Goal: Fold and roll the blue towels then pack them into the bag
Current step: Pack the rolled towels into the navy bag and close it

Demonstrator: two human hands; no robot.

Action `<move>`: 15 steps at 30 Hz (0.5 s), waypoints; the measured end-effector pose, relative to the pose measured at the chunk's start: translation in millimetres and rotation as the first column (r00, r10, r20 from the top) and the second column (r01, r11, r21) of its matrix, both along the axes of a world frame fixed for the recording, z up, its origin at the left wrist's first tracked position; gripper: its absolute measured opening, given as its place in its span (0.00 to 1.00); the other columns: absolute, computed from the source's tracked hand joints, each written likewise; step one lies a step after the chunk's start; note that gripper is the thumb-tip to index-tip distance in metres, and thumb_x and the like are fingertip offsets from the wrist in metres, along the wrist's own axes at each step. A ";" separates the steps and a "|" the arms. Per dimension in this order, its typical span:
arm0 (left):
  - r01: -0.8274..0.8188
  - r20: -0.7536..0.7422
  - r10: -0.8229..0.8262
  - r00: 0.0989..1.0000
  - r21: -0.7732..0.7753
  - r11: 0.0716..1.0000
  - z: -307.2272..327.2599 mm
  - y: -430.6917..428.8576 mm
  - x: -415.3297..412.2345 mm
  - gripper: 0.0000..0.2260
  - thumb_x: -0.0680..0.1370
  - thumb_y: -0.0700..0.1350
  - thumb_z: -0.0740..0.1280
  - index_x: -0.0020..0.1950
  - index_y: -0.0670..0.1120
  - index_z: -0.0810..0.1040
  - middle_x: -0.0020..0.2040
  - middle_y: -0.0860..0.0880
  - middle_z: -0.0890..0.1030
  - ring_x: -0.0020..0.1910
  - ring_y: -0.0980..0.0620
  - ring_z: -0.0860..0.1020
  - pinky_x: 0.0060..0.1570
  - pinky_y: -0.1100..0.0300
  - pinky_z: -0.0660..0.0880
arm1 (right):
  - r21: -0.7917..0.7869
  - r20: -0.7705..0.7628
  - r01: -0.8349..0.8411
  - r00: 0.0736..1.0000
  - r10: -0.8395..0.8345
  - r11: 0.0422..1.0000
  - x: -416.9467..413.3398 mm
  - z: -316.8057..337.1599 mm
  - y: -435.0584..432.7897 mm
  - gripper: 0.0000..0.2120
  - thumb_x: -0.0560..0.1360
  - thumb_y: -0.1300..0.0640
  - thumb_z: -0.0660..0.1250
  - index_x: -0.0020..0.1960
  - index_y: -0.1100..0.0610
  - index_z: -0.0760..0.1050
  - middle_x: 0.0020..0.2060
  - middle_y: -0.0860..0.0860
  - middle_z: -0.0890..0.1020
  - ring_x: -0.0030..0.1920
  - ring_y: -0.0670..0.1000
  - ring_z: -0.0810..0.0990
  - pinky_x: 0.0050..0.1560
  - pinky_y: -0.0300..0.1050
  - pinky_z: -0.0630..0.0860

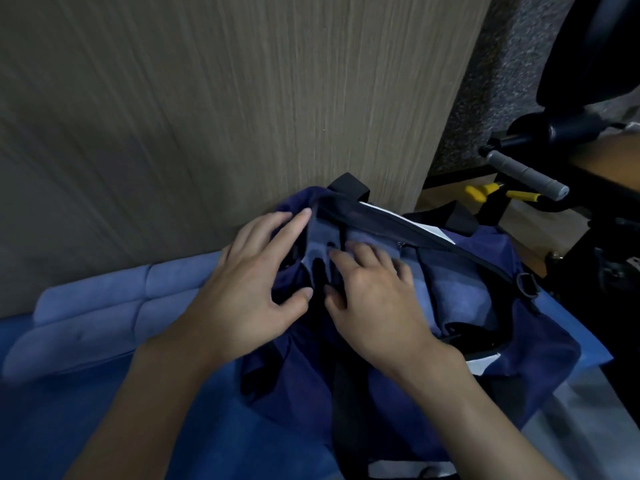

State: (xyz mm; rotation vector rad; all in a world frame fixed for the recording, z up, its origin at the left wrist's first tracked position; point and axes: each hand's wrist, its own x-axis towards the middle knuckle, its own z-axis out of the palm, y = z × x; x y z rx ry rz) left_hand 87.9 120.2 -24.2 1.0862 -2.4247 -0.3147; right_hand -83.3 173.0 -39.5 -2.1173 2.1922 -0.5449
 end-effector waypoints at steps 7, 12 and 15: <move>-0.197 -0.012 0.197 0.980 0.004 0.980 -16.9 2.5 80.9 0.33 0.71 0.64 0.61 0.74 0.53 0.68 0.70 0.54 0.70 0.70 0.53 0.67 0.68 0.47 0.66 | -0.313 -0.023 -0.096 0.995 0.094 0.945 61.1 12.7 7.8 0.13 0.74 0.50 0.62 0.54 0.54 0.78 0.47 0.50 0.78 0.49 0.55 0.74 0.48 0.51 0.67; -0.412 -0.024 0.416 0.909 0.104 0.905 -41.5 1.5 161.7 0.32 0.69 0.63 0.57 0.69 0.50 0.74 0.66 0.52 0.75 0.67 0.49 0.71 0.66 0.44 0.69 | -0.231 0.076 -0.266 0.954 0.290 0.936 125.2 3.4 1.7 0.09 0.76 0.51 0.64 0.51 0.54 0.79 0.46 0.48 0.79 0.47 0.51 0.75 0.50 0.48 0.72; -0.484 0.026 0.483 0.875 0.063 0.873 -58.7 5.8 205.5 0.29 0.70 0.60 0.58 0.64 0.44 0.79 0.60 0.48 0.80 0.60 0.44 0.77 0.58 0.39 0.74 | -0.117 0.139 -0.361 0.917 0.375 0.925 160.9 -4.6 -17.4 0.09 0.77 0.54 0.63 0.54 0.55 0.78 0.50 0.50 0.79 0.49 0.52 0.77 0.53 0.48 0.74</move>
